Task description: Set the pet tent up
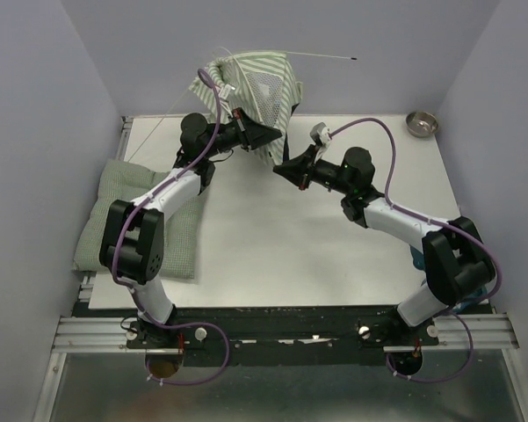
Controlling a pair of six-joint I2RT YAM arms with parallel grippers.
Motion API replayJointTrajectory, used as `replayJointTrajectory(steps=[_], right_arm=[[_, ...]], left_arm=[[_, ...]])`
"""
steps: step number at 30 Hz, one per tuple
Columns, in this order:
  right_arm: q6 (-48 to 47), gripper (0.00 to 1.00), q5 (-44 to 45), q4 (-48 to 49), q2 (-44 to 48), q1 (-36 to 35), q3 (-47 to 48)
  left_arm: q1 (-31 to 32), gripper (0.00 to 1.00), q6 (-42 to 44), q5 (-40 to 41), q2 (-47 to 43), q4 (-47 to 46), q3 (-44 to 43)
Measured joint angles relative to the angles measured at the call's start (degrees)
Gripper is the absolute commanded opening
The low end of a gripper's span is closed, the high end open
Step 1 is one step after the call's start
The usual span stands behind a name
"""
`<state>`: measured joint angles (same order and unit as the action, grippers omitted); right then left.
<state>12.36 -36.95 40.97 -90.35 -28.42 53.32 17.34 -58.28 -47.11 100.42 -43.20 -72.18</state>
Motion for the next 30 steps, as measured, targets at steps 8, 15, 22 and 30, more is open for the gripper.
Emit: replayJointTrajectory(steps=[8,15,22,30], right_arm=[[2.5,0.01,-0.9,-0.4,-1.2,0.0,1.3],[4.9,0.02,-2.3,-1.0,-2.0,0.0,1.9],[6.3,0.04,-2.4,-1.8,-2.0,0.0,1.9],[7.3,0.19,-2.5,-3.7,-2.0,0.0,1.9]], left_arm=[[0.4,0.00,0.2,1.2,-1.9,-0.1,3.0],[1.4,0.00,1.5,3.0,-2.5,-0.5,5.0],[1.8,0.00,4.1,3.4,-2.6,-0.3,5.6],[1.8,0.00,7.5,3.4,-4.0,1.4,8.2]])
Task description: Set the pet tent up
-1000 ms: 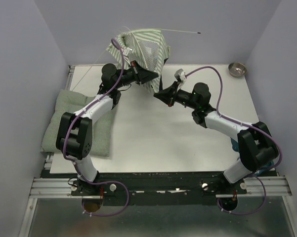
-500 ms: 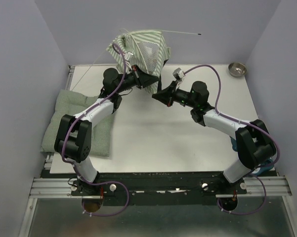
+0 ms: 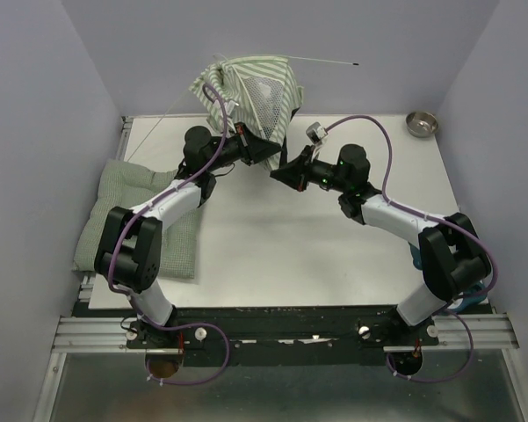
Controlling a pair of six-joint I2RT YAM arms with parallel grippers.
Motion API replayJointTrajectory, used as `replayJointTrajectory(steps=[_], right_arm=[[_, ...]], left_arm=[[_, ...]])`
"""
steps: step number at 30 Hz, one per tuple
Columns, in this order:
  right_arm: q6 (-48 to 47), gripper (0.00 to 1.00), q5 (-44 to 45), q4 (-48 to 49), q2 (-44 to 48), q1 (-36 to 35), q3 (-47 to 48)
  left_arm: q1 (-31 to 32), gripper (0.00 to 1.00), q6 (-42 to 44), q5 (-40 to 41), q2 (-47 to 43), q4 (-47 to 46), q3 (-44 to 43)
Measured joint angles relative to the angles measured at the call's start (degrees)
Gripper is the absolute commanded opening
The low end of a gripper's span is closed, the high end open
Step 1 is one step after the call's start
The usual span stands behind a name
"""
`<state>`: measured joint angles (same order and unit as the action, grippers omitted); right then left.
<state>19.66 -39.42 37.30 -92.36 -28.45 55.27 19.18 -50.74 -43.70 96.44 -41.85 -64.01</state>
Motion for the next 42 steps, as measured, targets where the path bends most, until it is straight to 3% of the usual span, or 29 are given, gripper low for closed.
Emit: replayJointTrajectory(steps=[7,13,20,24,27,29,30,33,35,39,42], right_arm=[[2.9,0.40,-1.0,-1.0,0.0,0.0,1.5],[3.9,0.38,-1.6,-1.0,-0.8,-0.1,2.7],[3.5,0.32,-1.2,-1.0,-2.5,-0.2,4.3],[3.2,0.21,-0.4,-1.4,-3.4,-0.5,5.6],[3.3,0.01,-0.2,-1.7,-4.0,-0.5,6.2],[3.5,0.01,0.0,-2.1,-4.3,-0.5,6.6],[3.7,0.01,0.0,-2.2,-4.4,-0.5,6.6],[3.7,0.01,0.4,-2.9,-4.4,-0.5,6.6],[3.9,0.01,0.6,-3.1,-4.3,-0.5,6.2],[3.8,0.01,1.2,-3.6,-3.2,-0.3,4.0],[3.8,0.01,0.9,-3.5,-2.5,-0.3,2.7]], left_arm=[[0.0,0.00,0.3,1.1,-0.1,0.0,0.6],[0.0,0.00,0.4,1.9,-0.1,0.1,0.9],[0.0,0.00,0.4,2.2,-0.1,0.4,0.9],[0.0,0.00,0.6,2.4,-0.1,0.4,0.9],[0.0,0.00,1.1,2.7,-0.1,0.7,0.9],[-0.1,0.00,1.6,3.0,-0.1,1.0,0.9],[-0.1,0.06,1.9,3.1,-0.1,1.3,0.9],[-0.1,0.48,3.3,3.2,-0.2,3.3,0.5],[-0.2,0.63,5.2,3.9,-0.4,5.9,-0.2],[-1.9,0.67,7.7,5.4,-3.7,11.8,-0.2],[-3.6,0.62,7.9,6.7,-6.8,12.6,0.3]])
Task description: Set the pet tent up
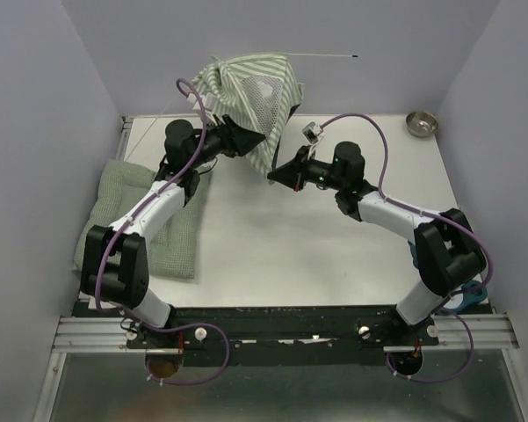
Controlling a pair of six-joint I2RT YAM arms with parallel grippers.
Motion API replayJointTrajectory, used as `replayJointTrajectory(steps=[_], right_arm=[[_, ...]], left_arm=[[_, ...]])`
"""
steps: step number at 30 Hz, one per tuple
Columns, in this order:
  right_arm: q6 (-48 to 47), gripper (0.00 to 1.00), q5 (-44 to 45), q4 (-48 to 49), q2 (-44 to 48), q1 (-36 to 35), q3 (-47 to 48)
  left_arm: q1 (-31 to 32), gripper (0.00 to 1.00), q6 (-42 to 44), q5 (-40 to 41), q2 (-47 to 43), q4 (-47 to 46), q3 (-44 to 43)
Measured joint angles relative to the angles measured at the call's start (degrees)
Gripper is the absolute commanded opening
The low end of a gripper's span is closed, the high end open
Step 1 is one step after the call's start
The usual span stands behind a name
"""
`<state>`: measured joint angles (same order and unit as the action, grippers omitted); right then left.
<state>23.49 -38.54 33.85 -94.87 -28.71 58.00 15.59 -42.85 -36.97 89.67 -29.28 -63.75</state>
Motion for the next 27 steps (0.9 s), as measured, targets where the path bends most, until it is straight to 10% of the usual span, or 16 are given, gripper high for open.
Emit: replayJointTrajectory(steps=[15,18,27], right_arm=[[0.0,0.01,-2.5,-0.4,0.2,0.0,-0.4],[0.0,0.01,-2.8,-0.5,0.2,0.0,-0.4],[0.1,0.14,-3.3,-4.1,0.1,0.1,0.5]], left_arm=[[2.0,0.27,-6.7,3.2,1.2,-7.2,1.4],[2.2,0.00,-7.4,3.6,1.2,-7.5,1.8],[2.8,0.00,-5.3,3.9,1.3,-4.8,1.5]])
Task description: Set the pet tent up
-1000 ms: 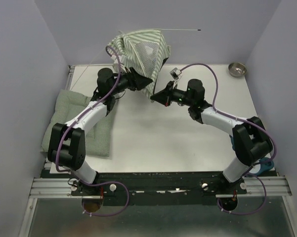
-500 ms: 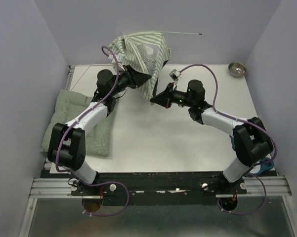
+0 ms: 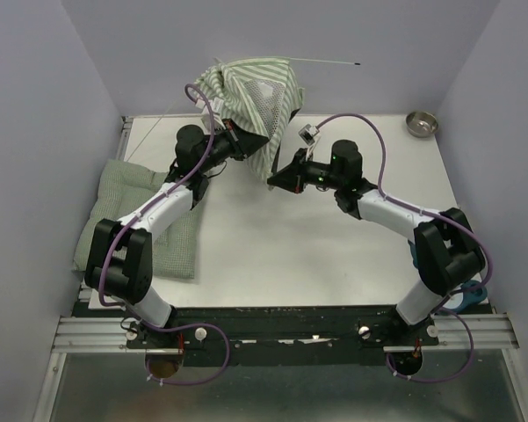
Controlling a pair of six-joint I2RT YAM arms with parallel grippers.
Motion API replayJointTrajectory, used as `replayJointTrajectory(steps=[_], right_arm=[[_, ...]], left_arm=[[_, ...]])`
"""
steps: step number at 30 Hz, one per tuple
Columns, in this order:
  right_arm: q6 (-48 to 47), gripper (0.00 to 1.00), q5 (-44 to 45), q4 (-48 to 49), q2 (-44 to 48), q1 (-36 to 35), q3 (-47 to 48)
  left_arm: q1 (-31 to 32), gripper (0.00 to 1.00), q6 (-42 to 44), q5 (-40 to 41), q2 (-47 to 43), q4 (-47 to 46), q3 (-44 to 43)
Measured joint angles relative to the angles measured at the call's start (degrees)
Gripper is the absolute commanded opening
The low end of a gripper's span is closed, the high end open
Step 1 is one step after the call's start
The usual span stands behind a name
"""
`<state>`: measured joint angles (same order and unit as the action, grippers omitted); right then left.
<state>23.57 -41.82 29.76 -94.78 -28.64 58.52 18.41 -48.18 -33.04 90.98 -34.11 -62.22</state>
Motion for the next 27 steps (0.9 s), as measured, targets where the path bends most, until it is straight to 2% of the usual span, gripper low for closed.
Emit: replayJointTrajectory(steps=[2,7,9,14,16,20,25,27], right_arm=[[0.0,0.11,-0.3,-1.6,-0.3,0.0,1.0],[-0.3,0.11,-1.0,-4.8,-1.9,0.0,3.7],[-0.8,0.01,-1.5,-6.4,-2.8,0.0,4.9],[-4.2,0.01,-2.6,-9.9,-3.3,0.0,6.2],[-6.1,0.01,-2.9,-11.2,-3.3,0.0,6.3],[-10.3,0.11,-3.5,-14.1,-3.3,0.0,6.4],[-12.8,0.11,-3.8,-15.9,-2.9,0.0,6.4],[-13.2,0.14,-3.8,-16.2,-2.8,0.0,6.4]], left_arm=[[0.1,0.00,1.4,0.0,0.0,0.5,-0.1],[0.4,0.00,4.9,0.0,0.0,2.9,-1.1],[0.7,0.00,7.0,0.2,0.0,4.4,-1.6],[1.5,0.00,11.2,0.3,0.0,8.3,-2.8],[1.7,0.00,12.6,0.3,0.0,9.7,-3.1],[2.0,0.00,14.7,0.2,0.0,12.8,-3.5],[2.1,0.00,15.6,-0.4,0.0,14.8,-4.2],[2.1,0.00,15.6,-0.7,0.0,15.5,-4.5]])
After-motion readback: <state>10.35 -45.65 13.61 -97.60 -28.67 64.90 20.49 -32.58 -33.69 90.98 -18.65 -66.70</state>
